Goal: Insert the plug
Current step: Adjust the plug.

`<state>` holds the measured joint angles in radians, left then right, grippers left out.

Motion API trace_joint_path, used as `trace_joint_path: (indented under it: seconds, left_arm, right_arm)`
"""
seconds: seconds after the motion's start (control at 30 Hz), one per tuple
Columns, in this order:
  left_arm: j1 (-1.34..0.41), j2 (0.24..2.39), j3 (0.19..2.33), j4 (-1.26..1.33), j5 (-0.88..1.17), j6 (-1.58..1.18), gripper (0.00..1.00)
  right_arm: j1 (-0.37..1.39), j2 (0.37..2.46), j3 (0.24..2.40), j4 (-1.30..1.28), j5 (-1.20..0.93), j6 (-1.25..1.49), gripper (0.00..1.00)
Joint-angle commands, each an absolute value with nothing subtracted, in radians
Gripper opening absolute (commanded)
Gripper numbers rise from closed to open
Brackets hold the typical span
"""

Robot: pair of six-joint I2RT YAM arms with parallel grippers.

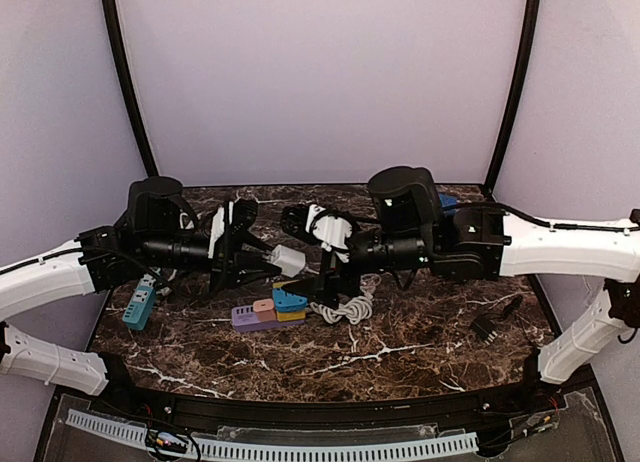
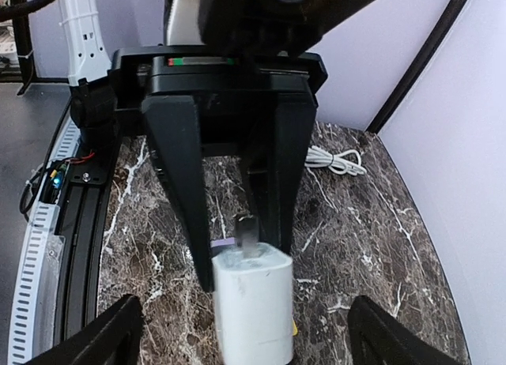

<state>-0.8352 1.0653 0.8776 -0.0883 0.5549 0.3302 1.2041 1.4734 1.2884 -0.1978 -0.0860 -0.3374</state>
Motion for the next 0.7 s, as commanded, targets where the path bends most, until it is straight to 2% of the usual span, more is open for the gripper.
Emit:
trace_joint_path:
  seconds: [0.0,0.13,0.2,0.43,0.57,0.67]
  left_arm:
    - [-0.814,1.032,0.842,0.095,0.546,0.096,0.01]
    - [-0.792,1.038,0.763,0.315,0.611,-0.078,0.01]
    - [-0.792,1.046,0.742,0.369,0.627,-0.111,0.01]
    - [-0.793,1.052,0.747,0.396,0.651,-0.126,0.01]
    - [-0.793,1.048,0.745,0.400,0.652,-0.128,0.01]
    - [-0.793,1.045,0.739,0.402,0.651,-0.129,0.01]
  right_arm:
    - [1.123,1.342,1.065,0.257,-0.231,-0.124,0.98]
    - [1.072,1.334,0.859,0.760,-0.339,0.176,0.95]
    - [1.069,1.362,0.824,0.881,-0.347,0.249,0.93]
    - [1.068,1.455,0.853,0.911,-0.406,0.299,0.78]
    - [1.066,1.496,0.883,0.906,-0.461,0.305,0.60]
    - [1.062,1.521,0.912,0.893,-0.507,0.308,0.50]
